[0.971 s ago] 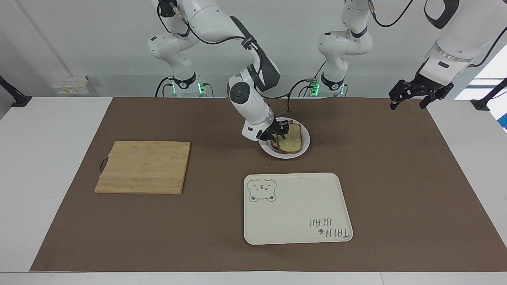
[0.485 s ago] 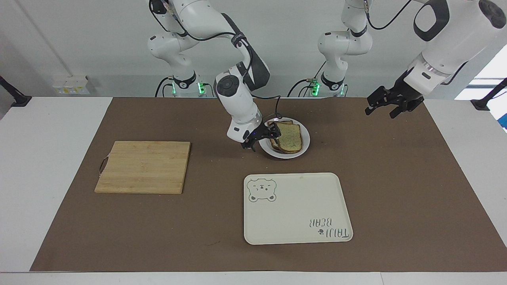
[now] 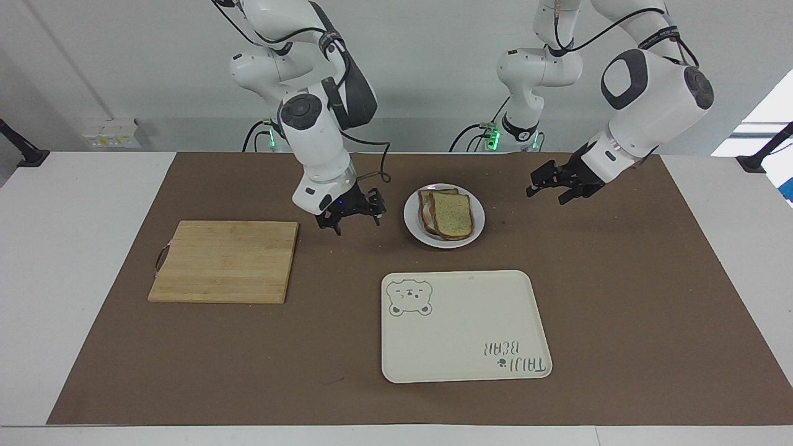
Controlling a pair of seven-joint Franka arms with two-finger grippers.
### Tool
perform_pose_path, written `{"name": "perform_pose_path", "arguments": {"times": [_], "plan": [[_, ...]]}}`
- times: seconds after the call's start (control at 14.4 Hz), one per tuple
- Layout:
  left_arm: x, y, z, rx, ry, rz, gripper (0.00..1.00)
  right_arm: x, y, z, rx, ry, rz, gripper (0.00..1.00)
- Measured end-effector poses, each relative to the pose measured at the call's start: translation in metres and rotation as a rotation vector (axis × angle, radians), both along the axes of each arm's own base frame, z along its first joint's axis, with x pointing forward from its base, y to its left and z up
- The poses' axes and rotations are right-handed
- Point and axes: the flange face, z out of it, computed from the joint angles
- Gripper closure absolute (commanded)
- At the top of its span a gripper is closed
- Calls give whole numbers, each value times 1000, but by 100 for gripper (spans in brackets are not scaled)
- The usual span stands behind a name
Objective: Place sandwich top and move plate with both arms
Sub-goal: 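Retract the right gripper while the left gripper reaches the plate rim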
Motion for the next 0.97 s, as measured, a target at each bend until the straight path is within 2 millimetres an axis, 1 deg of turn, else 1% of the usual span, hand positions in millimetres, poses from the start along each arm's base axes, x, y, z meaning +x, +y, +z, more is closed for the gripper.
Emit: {"name": "perform_pose_path", "arguments": {"times": [0.21, 0.42, 0.62, 0.83, 0.97], "plan": [[-14, 1, -39, -58, 9, -40, 0, 0, -43, 12, -55, 46, -31, 0], [-34, 3, -90, -133, 6, -55, 0, 0, -83, 35, -78, 36, -79, 0], [-62, -2, -137, -210, 42, -27, 0, -3, -123, 64, -73, 7, -140, 0], [-86, -24, -167, -271, 36, 7, 0, -13, -153, 96, -77, -12, -182, 0], [-100, -28, -184, -326, 25, 23, 0, -19, -168, 120, -138, -33, -181, 0]]}}
